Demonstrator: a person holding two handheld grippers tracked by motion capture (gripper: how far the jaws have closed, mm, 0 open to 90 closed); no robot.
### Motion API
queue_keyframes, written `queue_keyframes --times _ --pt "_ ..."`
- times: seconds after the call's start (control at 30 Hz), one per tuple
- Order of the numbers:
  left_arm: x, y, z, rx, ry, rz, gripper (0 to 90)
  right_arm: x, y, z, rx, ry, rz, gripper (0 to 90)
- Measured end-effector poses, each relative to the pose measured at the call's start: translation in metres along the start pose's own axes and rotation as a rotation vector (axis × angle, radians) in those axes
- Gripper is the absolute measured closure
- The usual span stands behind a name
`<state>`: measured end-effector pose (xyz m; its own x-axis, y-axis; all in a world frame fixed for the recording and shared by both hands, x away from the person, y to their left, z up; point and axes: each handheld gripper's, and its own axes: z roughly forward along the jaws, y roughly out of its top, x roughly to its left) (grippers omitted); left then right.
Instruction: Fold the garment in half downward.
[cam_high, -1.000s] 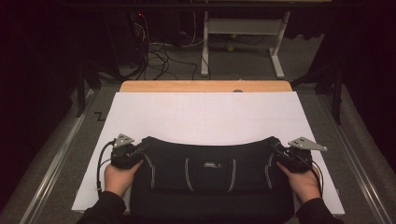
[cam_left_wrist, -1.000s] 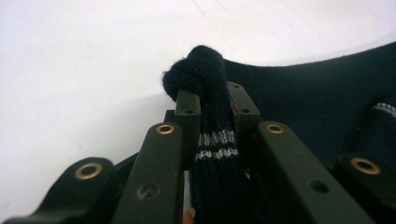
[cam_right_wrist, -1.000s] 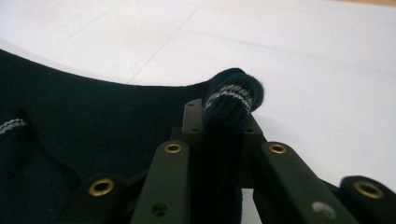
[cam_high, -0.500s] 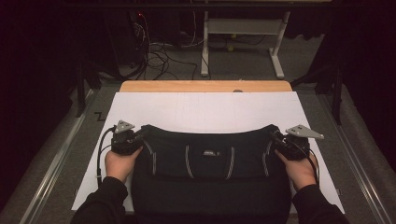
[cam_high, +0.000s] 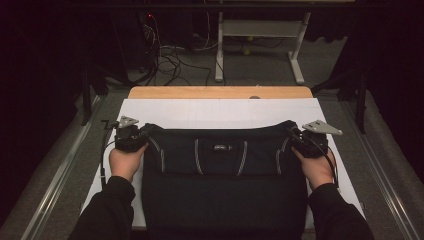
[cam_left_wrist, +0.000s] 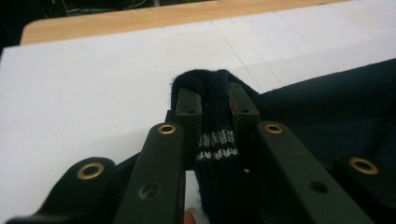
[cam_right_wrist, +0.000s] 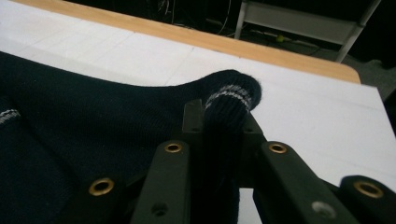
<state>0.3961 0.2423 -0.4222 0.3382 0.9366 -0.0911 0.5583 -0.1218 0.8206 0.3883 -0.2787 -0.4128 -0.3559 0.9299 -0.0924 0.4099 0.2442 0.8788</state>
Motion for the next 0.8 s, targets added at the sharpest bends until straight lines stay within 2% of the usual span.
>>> queue_keyframes --times 0.17,0.3,0.4,0.5,0.57,0.63,0.7,0.8 --pt "0.000 0.010 0.002 -0.009 0.010 0.011 75.7 0.001 0.015 0.007 0.000 -0.024 -0.038 80.1" --pt "0.001 0.019 0.002 -0.042 0.010 0.000 75.7 -0.002 0.028 0.008 -0.028 -0.050 -0.042 80.1" --pt "0.001 0.020 0.008 -0.040 0.015 0.004 75.6 -0.005 0.034 0.010 -0.038 -0.054 -0.047 79.9" --pt "0.000 0.016 0.017 -0.024 0.015 -0.011 75.3 -0.007 0.031 0.018 -0.016 -0.052 -0.039 77.9" --pt "0.000 0.013 0.022 -0.021 0.001 -0.028 74.9 -0.007 0.025 0.026 0.016 -0.045 -0.016 76.0" --pt "0.001 0.009 0.026 -0.032 -0.022 -0.065 72.9 -0.007 0.020 0.032 0.044 -0.049 -0.007 74.9" --pt "0.001 0.007 0.029 -0.035 -0.026 -0.081 72.6 -0.007 0.014 0.037 0.061 -0.061 0.000 75.0" --pt "0.001 0.006 0.033 -0.035 -0.022 -0.076 72.6 -0.008 0.009 0.041 0.066 -0.059 0.016 74.9"
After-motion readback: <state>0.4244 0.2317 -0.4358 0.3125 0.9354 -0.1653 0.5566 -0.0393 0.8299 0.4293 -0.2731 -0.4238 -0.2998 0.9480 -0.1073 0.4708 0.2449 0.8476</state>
